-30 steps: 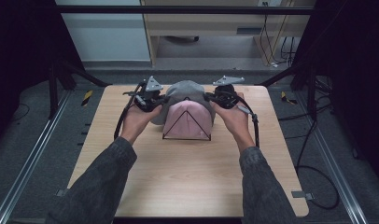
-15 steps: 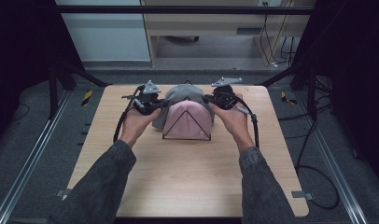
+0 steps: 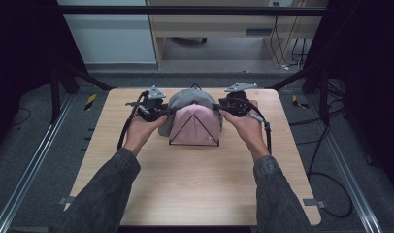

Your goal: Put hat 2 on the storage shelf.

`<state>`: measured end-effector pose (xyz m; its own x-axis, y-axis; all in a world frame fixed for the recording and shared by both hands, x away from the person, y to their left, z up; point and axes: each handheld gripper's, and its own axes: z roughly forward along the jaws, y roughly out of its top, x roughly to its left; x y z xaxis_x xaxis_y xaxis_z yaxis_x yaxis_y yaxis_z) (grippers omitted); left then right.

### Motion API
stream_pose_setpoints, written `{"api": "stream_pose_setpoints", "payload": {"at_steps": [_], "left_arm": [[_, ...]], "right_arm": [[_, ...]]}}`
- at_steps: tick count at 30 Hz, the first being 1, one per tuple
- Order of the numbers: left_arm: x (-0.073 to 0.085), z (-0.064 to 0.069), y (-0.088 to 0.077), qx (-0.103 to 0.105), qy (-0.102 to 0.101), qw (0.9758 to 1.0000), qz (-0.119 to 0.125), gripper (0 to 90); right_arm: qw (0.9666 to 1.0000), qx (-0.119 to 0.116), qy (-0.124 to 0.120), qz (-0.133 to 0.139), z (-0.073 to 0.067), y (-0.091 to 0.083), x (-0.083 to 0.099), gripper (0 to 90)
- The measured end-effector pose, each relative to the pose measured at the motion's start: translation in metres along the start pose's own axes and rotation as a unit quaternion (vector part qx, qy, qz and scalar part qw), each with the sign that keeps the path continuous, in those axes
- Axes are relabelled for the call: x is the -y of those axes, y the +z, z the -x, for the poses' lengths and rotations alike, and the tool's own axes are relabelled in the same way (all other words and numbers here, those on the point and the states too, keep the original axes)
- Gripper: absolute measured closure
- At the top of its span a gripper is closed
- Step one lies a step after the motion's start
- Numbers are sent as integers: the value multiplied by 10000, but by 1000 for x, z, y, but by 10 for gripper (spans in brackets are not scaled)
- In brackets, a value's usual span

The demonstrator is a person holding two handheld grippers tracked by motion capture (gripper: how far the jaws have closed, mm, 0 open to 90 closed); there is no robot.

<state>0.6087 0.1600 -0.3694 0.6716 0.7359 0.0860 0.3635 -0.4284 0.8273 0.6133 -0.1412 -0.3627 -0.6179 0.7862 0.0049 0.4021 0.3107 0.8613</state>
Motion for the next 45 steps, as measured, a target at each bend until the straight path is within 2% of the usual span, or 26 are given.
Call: {"api": "stream_pose_setpoints", "payload": {"at_steps": [1,4,8,9,10,11,12,14,17,18,20,24,28,29,30,33,35,36,38,39,41,44,45], "left_arm": [[0,0,-2,-22,-17,10000,60,665],[-3,2,-10,-67,-64,9998,158,497],[-7,9,-27,-106,112,9997,194,312],[-7,11,-31,-79,139,9997,192,227],[-8,13,-36,-62,190,9997,148,227],[-7,15,-41,-52,240,9996,111,170],[-6,18,-46,-36,280,9996,89,170],[-1,21,-53,97,316,9994,-31,117],[12,26,-63,98,457,9988,-174,88],[17,28,-66,136,451,9987,-209,79],[29,31,-70,218,453,9985,-236,68],[59,35,-74,334,490,9972,-450,63],[90,37,-72,397,418,9958,-715,64],[97,38,-72,414,419,9949,-817,65],[103,38,-71,437,431,9936,-948,65],[124,39,-67,399,449,9896,-1304,66],[137,38,-64,420,336,9878,-1464,67],[144,36,-62,439,248,9873,-1505,70],[156,34,-60,495,126,9843,-1687,71],[160,34,-58,497,144,9820,-1819,71],[168,33,-57,449,157,9792,-1974,71],[175,32,-55,519,117,9757,-2125,70],[177,32,-55,521,134,9737,-2212,68]], "right_arm": [[10000,0,0,0,0,0,0,575],[9998,134,-24,109,-1,-7,-3,450],[9995,254,-128,161,-8,-23,-8,297],[9996,229,-103,153,-12,-33,-9,242],[9996,229,-103,153,-12,-33,-9,242],[9994,244,-160,190,-17,-43,-8,205],[9994,244,-160,190,-17,-43,-8,205],[9994,236,-176,169,-21,-51,-5,176],[9995,247,-207,76,-27,-61,4,157],[9995,229,-210,40,-31,-66,13,147],[9996,211,-212,13,-32,-68,19,139],[9994,163,-179,-266,-37,-73,46,118],[9981,184,-207,-545,-41,-73,76,115],[9980,175,-172,-585,-41,-72,82,114],[9977,106,-40,-662,-41,-71,94,112],[9969,63,28,-780,-43,-69,106,109],[9959,26,58,-905,-45,-65,119,106],[9946,39,114,-1032,-46,-60,132,106],[9935,31,148,-1126,-47,-57,138,104],[9913,67,161,-1302,-48,-51,150,101],[9902,113,155,-1385,-49,-48,156,101],[9878,165,197,-1534,-48,-44,168,102],[9870,176,250,-1576,-48,-43,170,101]]}}
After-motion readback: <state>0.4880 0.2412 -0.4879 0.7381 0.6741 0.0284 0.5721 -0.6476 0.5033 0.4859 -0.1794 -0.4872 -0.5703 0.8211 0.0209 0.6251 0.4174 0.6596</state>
